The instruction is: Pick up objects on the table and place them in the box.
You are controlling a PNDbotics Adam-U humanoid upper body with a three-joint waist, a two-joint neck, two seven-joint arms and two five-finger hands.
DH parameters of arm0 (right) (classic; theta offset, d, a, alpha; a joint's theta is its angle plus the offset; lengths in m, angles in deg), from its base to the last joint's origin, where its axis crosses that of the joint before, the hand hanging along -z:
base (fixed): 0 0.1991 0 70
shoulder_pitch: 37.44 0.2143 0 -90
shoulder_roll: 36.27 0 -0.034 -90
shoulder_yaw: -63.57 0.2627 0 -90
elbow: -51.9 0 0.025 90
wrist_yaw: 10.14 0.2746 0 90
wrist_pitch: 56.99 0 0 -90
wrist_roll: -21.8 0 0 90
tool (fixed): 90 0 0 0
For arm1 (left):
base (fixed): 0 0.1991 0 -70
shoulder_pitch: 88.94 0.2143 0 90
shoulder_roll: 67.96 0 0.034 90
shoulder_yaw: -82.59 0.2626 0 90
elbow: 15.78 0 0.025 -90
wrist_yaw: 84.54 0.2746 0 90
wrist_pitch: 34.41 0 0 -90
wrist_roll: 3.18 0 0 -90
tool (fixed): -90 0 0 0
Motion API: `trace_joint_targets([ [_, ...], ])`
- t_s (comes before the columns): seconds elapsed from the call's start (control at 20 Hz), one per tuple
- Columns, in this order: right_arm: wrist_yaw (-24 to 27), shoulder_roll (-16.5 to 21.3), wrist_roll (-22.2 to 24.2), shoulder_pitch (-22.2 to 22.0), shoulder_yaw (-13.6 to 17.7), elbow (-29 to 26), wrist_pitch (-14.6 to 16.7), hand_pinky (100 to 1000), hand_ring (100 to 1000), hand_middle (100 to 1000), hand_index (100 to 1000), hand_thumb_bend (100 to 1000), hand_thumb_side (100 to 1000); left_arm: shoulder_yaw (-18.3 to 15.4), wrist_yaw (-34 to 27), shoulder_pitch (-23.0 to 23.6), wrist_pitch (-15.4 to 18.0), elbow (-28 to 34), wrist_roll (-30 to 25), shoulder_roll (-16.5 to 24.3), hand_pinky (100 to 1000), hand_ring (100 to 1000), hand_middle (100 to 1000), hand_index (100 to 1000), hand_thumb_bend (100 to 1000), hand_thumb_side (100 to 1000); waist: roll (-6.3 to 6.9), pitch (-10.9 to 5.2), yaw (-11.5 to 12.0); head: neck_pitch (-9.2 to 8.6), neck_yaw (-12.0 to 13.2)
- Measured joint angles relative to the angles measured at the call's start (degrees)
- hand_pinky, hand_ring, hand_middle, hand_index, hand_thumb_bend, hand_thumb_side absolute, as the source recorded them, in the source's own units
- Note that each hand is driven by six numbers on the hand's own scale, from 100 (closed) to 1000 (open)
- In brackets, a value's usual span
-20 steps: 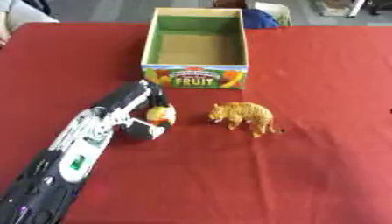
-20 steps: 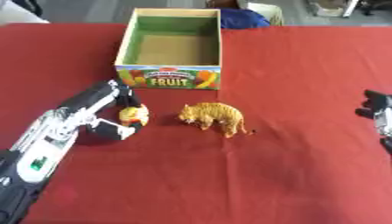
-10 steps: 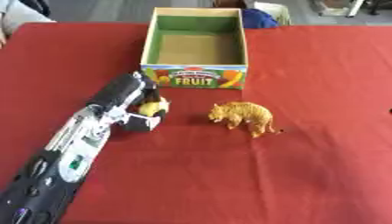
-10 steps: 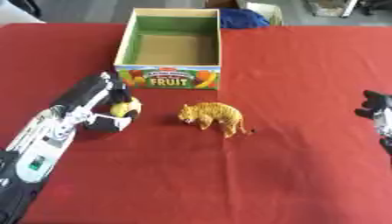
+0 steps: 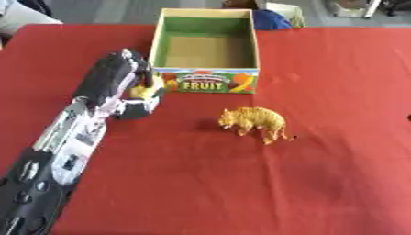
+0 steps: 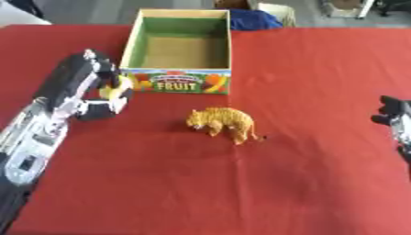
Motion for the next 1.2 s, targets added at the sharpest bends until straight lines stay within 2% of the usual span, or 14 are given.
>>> trace_joint_targets([
  [0.25, 0.0, 0.0, -0.01, -0.15, 0.0, 0.0, 0.0, 706, 862, 532, 579, 100, 377, -0.42, -2.58, -5.87, -0.5, 1.24, -0.41, 2.45, 441, 281, 245, 359, 285, 100, 0.0, -0.15, -0.13, 0.01, -0.2],
  [0.5, 0.0, 0.0, 0.02, -0.32, -0.03, 0.0, -0.01, 706, 862, 532, 579, 100, 379, 0.98, -4.98, -14.95, -0.18, -3.35, -0.03, 3.85, 447, 288, 253, 366, 288, 100, -0.14, -0.4, -1.03, 0.01, -0.16],
  [0.65, 0.01, -0.02, 0.09, -0.32, -0.05, 0.0, -0.02, 706, 862, 532, 579, 100, 381, 2.56, -6.42, -20.05, 0.67, -9.75, 0.07, 3.35, 449, 289, 255, 371, 275, 100, -0.34, -0.41, -1.62, 0.0, 0.01],
  [0.85, 0.07, -0.15, 0.43, -0.29, -0.41, 0.01, -0.02, 706, 862, 532, 579, 100, 382, 3.5, -6.75, -26.5, 2.01, -21.47, 0.78, 0.39, 460, 300, 266, 383, 294, 100, -0.44, -0.41, -2.85, -0.03, 0.53],
  [1.2, 0.14, -0.46, 0.95, 0.09, -0.86, 0.01, -0.12, 706, 863, 533, 579, 100, 382, 1.29, 0.96, -32.73, 3.7, -40.48, 5.25, -4.37, 466, 322, 276, 397, 301, 100, -0.21, -0.03, -5.12, -0.56, 1.64],
])
